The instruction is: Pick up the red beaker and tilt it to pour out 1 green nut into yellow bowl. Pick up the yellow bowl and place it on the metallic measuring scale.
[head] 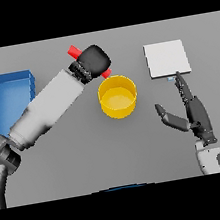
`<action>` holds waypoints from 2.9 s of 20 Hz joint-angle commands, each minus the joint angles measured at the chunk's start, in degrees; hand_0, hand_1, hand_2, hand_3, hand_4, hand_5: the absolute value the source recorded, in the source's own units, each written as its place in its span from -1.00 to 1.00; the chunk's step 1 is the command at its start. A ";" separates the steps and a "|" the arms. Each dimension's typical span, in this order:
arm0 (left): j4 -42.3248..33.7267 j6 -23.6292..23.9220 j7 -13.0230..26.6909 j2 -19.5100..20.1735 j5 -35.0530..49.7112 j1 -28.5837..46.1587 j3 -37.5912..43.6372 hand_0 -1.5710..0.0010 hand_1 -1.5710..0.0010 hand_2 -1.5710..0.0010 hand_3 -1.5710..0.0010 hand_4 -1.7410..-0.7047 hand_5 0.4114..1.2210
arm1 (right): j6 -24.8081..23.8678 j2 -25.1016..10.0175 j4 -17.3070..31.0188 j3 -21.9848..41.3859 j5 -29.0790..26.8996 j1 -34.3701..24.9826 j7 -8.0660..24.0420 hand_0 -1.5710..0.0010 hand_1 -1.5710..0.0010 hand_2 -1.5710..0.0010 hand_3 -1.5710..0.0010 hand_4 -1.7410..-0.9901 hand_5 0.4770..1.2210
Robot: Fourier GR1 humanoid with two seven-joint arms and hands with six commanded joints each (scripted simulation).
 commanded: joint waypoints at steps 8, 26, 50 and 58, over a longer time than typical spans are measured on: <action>1.30 0.23 -3.85 -0.24 -9.11 -4.55 -9.05 -1.00 -1.00 -1.00 -0.99 -0.99 1.00 | -0.23 0.49 0.84 -0.38 -0.58 -1.02 0.28 1.00 1.00 1.00 1.00 0.62 -0.76; 12.86 5.21 -9.13 3.17 -15.21 -27.18 -8.06 -1.00 -1.00 -1.00 -1.00 -0.96 1.00 | -0.62 1.01 0.77 0.53 0.56 -0.85 -0.99 1.00 1.00 1.00 1.00 0.63 -0.79; 21.09 23.34 19.09 19.33 43.78 7.21 46.11 -1.00 -1.00 -1.00 -1.00 -1.00 1.00 | 2.23 -1.18 3.21 1.25 -0.04 -2.58 -3.40 1.00 1.00 1.00 1.00 0.60 -0.47; -6.22 27.77 29.15 17.67 50.30 29.31 45.17 -1.00 -1.00 -1.00 -1.00 -1.00 0.41 | 2.05 -1.81 2.72 0.88 0.08 -2.71 -2.97 1.00 1.00 1.00 1.00 0.55 -0.48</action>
